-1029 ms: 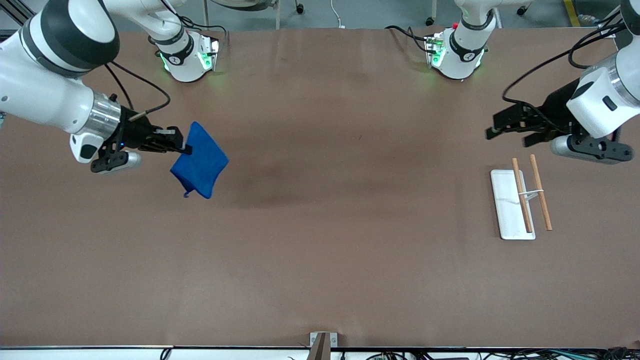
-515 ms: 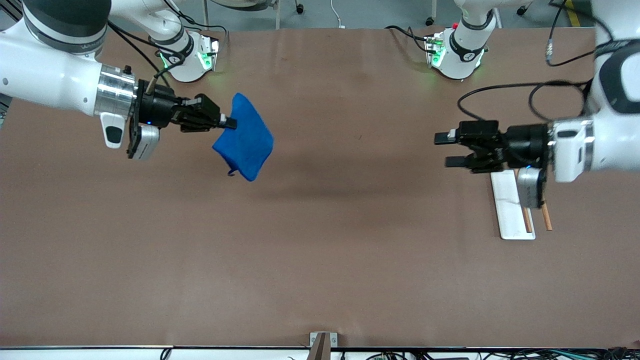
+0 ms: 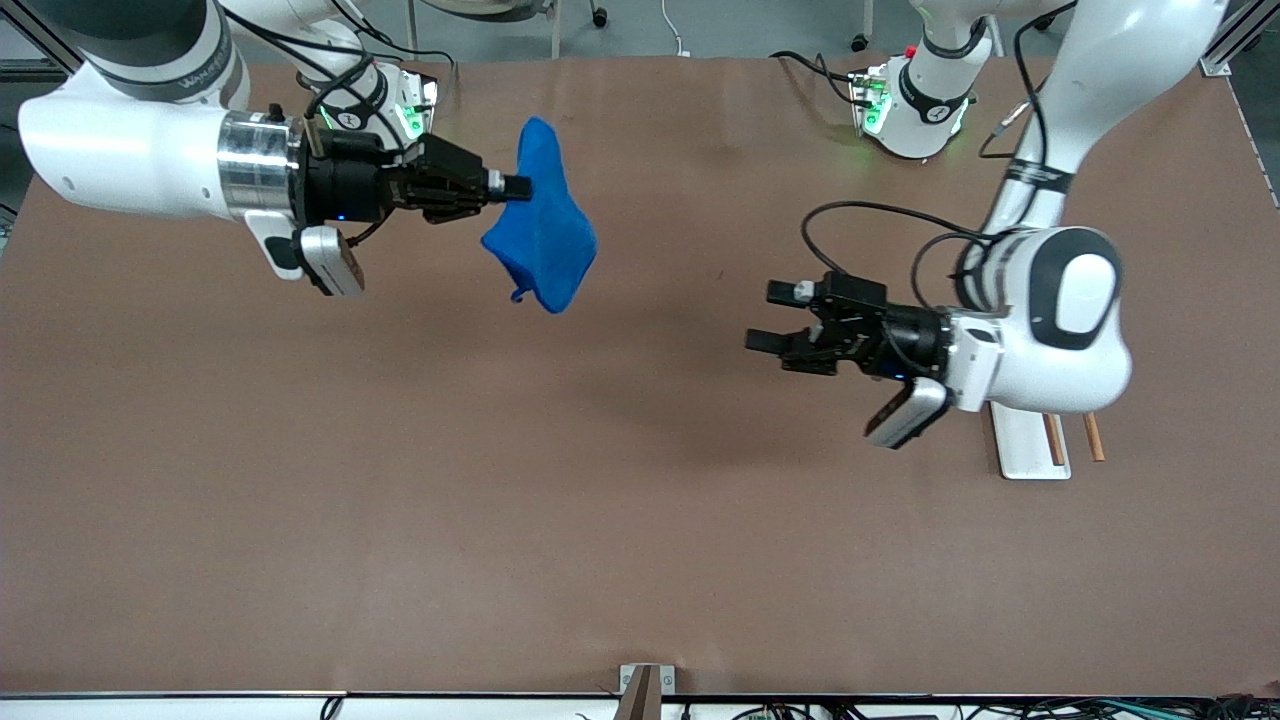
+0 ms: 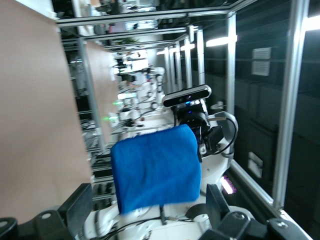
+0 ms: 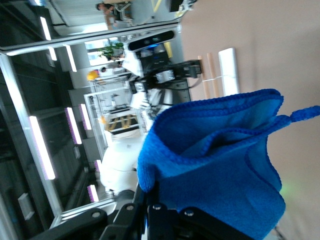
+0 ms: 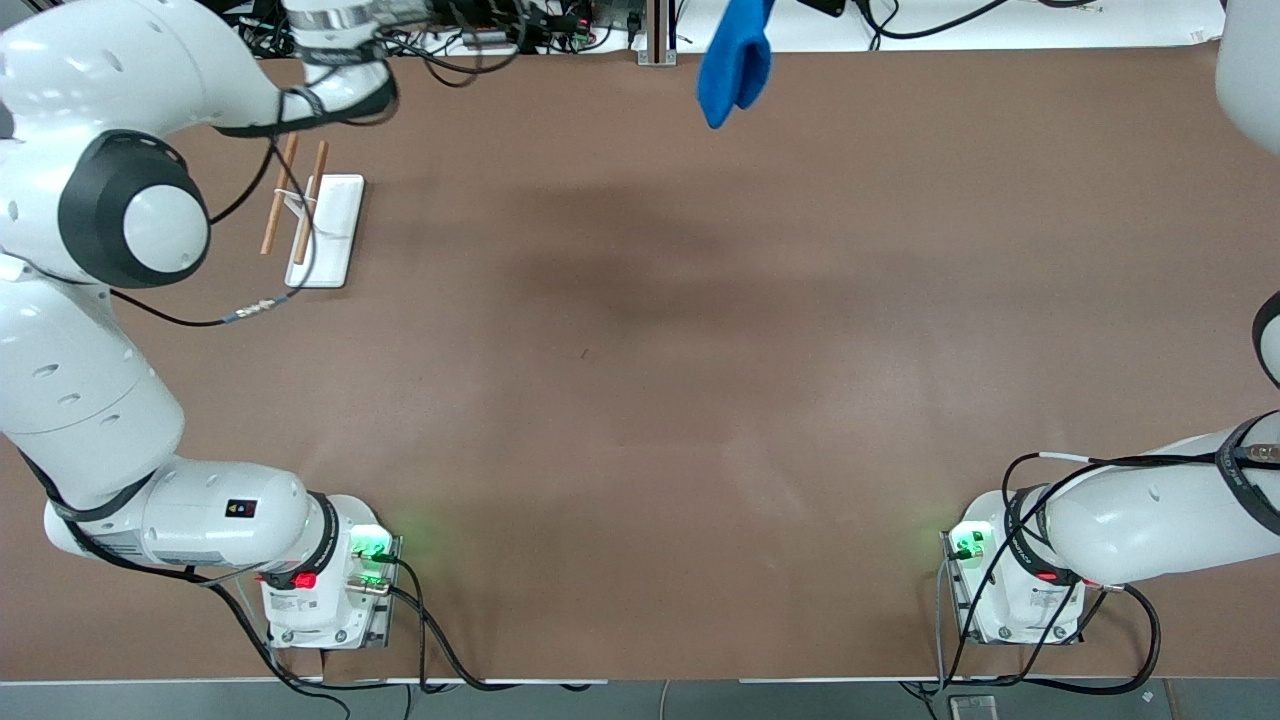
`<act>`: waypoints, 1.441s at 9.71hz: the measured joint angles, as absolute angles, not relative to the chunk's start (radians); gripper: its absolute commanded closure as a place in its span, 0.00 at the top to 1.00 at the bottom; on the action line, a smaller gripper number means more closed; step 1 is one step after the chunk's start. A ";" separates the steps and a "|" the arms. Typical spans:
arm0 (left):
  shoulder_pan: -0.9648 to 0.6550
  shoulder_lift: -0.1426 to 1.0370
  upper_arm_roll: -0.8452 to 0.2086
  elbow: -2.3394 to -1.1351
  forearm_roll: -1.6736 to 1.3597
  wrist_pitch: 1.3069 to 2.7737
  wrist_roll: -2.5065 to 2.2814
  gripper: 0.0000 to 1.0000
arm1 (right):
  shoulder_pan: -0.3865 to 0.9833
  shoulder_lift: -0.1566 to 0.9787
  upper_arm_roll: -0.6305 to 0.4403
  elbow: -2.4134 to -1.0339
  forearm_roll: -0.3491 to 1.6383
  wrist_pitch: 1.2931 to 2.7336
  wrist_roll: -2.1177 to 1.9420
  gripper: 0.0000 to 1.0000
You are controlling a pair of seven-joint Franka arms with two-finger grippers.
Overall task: Right arm passes towel to left arm to hang
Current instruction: 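Carry the towel up with the right gripper while the left gripper approaches, then grasp the hanging towel with the left gripper beside the right gripper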
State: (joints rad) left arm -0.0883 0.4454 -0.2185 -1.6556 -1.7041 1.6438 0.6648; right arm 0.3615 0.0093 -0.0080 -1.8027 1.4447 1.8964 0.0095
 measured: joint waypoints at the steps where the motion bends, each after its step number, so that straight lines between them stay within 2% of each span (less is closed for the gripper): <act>1: -0.127 0.451 -0.219 -1.673 -1.777 1.659 0.700 0.96 | 0.388 0.016 -0.008 -1.802 1.512 1.930 0.009 0.00; 3: -0.197 0.469 -0.220 -1.704 -1.897 1.672 0.779 0.91 | 0.451 0.040 -0.008 -1.791 1.618 2.001 0.009 0.00; 6: -0.267 0.479 -0.234 -1.744 -2.018 1.672 0.838 0.75 | 0.508 0.084 -0.008 -1.753 1.655 2.061 0.009 0.00; 9: -0.242 0.459 -0.240 -1.751 -2.013 1.672 0.838 0.64 | 0.511 0.105 -0.009 -1.727 1.664 2.067 0.009 0.00; 14: -0.125 0.426 -0.240 -1.756 -1.833 1.668 0.809 0.50 | 0.512 0.109 -0.010 -1.722 1.664 2.067 0.009 0.00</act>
State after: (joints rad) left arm -0.1247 0.4257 -0.2396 -1.7564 -1.8334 1.6683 0.8090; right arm 0.5116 0.1090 -0.0097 -1.7217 1.6643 2.0671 0.0095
